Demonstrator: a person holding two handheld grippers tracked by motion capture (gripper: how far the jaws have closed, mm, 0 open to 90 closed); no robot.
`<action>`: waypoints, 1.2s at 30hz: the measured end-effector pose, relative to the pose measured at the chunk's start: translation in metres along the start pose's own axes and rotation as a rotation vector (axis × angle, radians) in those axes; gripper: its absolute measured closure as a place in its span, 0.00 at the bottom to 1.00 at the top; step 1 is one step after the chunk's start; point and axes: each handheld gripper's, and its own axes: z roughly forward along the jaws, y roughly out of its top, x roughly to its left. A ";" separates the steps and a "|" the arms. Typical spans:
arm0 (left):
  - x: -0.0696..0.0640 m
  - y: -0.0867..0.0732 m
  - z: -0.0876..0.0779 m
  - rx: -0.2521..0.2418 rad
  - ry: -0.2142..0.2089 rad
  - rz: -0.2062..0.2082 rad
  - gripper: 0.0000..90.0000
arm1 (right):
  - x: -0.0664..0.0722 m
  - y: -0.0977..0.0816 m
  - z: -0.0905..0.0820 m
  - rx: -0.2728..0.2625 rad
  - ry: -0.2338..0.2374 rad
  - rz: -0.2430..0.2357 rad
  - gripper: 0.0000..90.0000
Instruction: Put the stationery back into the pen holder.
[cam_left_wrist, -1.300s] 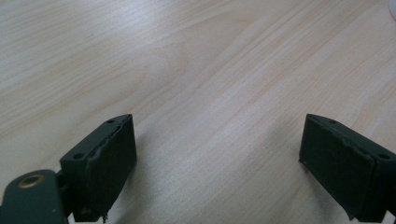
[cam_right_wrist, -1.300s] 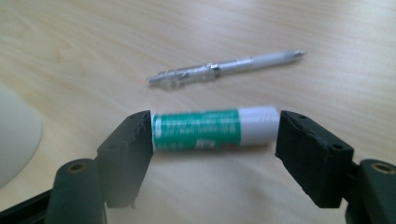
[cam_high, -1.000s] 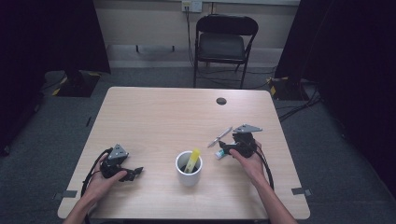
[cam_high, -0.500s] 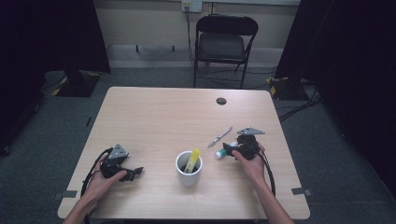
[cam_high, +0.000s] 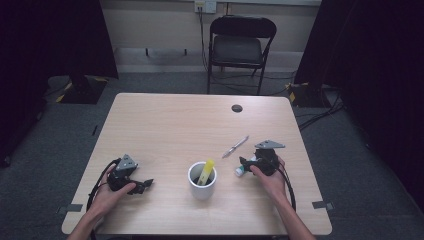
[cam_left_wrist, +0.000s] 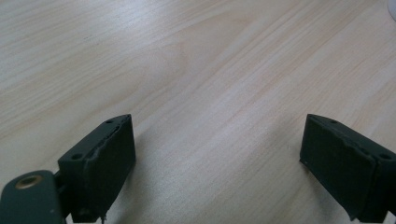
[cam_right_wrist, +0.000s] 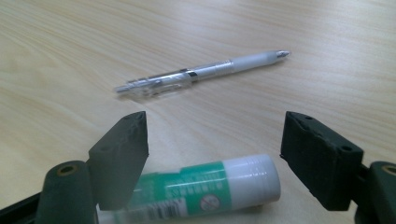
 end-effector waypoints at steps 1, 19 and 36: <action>0.000 0.000 0.000 0.000 0.000 -0.001 0.11 | 0.000 0.001 -0.007 -0.006 0.017 -0.011 0.26; 0.000 0.002 0.002 0.005 0.007 0.001 0.08 | -0.025 -0.058 -0.048 0.048 0.034 -0.105 0.22; 0.000 0.002 0.002 0.006 0.007 0.001 0.09 | -0.025 -0.059 -0.044 0.020 0.096 -0.130 0.21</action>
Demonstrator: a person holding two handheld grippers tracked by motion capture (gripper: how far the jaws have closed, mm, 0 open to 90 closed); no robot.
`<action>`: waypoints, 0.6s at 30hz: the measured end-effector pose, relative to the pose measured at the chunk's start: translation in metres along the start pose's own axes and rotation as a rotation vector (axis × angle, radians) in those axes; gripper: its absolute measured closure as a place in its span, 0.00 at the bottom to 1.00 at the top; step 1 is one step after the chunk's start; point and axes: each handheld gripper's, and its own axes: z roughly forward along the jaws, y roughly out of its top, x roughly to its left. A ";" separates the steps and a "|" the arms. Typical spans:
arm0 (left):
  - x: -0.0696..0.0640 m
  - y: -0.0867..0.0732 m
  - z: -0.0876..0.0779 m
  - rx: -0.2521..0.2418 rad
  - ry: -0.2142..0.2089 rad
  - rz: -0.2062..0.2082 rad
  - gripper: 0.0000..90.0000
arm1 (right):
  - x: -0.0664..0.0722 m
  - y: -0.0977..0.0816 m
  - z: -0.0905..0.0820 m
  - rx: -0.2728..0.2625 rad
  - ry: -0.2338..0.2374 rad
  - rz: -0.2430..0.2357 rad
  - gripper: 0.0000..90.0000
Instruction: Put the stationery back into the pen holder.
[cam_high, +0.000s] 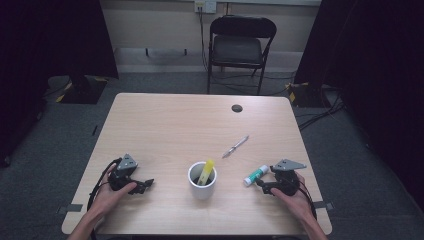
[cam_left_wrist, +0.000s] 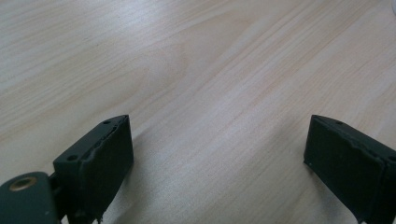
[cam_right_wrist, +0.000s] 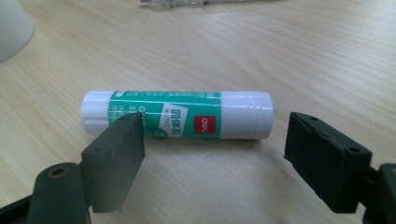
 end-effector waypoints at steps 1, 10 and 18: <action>0.000 0.000 0.000 0.000 0.000 0.000 0.09 | 0.000 0.001 0.000 -0.007 0.008 0.007 0.21; 0.000 0.000 0.000 0.000 0.000 0.000 0.09 | 0.003 0.001 0.003 -0.010 0.041 0.006 0.21; 0.000 0.000 0.000 0.000 0.000 0.000 0.09 | 0.014 -0.004 -0.004 0.005 0.050 0.000 0.23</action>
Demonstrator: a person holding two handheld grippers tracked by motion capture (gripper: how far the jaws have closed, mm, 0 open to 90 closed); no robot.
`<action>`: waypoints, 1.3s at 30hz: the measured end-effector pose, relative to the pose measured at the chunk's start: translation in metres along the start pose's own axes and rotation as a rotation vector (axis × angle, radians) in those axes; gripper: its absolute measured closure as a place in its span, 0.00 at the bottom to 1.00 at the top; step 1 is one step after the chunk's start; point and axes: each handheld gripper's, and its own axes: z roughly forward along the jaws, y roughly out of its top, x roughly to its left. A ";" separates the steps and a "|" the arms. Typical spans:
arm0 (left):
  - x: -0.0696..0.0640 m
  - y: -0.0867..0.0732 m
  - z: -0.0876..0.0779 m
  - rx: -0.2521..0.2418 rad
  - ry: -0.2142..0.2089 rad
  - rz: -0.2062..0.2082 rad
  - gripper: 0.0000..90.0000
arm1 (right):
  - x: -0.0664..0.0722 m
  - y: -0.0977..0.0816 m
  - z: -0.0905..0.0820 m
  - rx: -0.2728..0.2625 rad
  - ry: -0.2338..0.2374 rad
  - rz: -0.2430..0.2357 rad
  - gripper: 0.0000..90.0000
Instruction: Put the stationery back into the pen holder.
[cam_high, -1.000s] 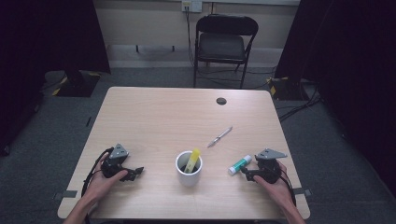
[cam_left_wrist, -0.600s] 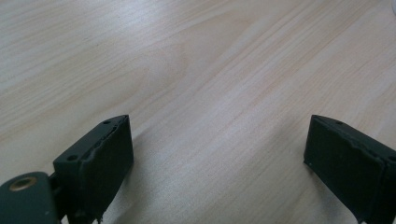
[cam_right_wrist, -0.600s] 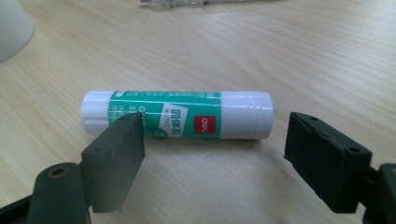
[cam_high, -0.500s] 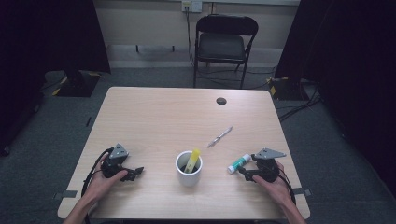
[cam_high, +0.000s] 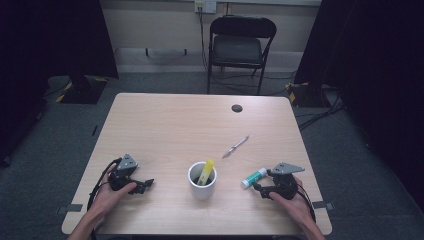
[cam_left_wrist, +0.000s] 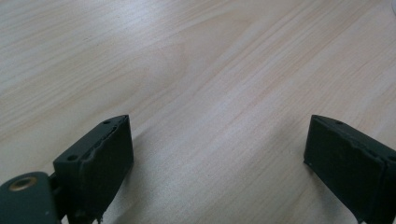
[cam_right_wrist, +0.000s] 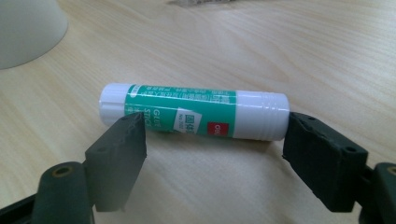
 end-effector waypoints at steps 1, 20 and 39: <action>0.000 0.000 0.000 0.000 0.000 0.000 0.09 | 0.001 -0.001 -0.001 -0.001 0.006 0.004 0.23; 0.000 0.000 0.000 0.001 0.000 0.000 0.09 | 0.015 0.019 0.000 -0.080 0.099 -0.192 0.26; -0.001 0.002 0.002 0.005 0.004 -0.005 0.07 | 0.011 0.017 0.013 0.007 0.059 -0.155 0.50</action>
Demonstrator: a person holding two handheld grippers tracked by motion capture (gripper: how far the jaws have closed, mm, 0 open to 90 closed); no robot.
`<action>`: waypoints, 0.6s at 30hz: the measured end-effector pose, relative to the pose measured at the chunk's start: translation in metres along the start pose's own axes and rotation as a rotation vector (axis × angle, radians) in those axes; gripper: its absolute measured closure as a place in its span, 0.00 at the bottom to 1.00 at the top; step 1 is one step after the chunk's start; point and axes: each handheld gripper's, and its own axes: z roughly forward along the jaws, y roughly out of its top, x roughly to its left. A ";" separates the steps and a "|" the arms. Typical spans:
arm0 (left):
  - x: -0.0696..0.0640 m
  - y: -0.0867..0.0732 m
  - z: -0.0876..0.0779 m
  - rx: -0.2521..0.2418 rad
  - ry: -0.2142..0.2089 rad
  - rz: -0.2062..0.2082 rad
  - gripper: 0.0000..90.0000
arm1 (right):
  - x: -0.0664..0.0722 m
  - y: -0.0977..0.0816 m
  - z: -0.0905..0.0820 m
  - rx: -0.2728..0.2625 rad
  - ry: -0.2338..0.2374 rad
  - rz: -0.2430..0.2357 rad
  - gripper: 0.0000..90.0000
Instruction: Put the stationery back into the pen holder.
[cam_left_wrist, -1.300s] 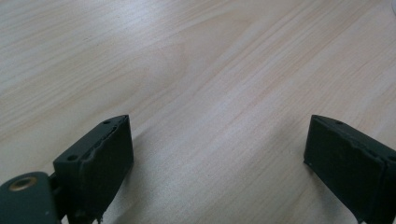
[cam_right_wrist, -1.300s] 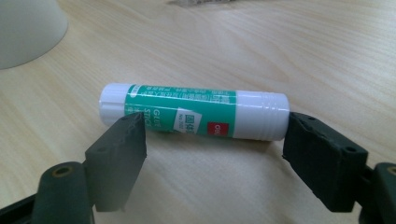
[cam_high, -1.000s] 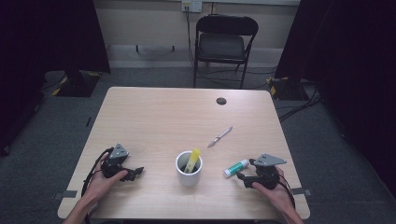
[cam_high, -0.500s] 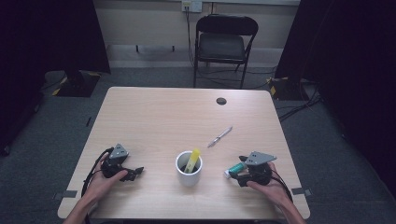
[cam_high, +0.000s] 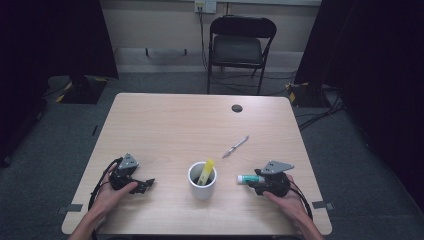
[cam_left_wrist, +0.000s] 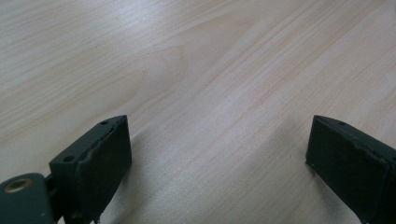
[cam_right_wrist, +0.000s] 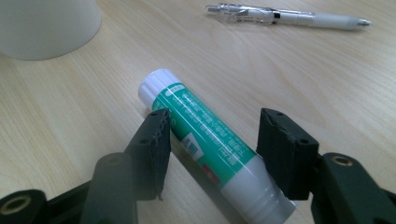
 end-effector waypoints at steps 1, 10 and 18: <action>0.000 0.000 0.000 0.000 0.000 0.000 0.07 | 0.000 0.000 0.000 0.002 0.000 0.009 0.52; 0.000 0.000 0.000 0.001 0.000 0.002 0.07 | 0.004 0.002 0.002 0.029 0.065 0.044 0.66; -0.001 -0.001 0.000 -0.002 0.000 -0.003 0.07 | 0.001 -0.001 -0.001 0.051 0.078 0.071 0.62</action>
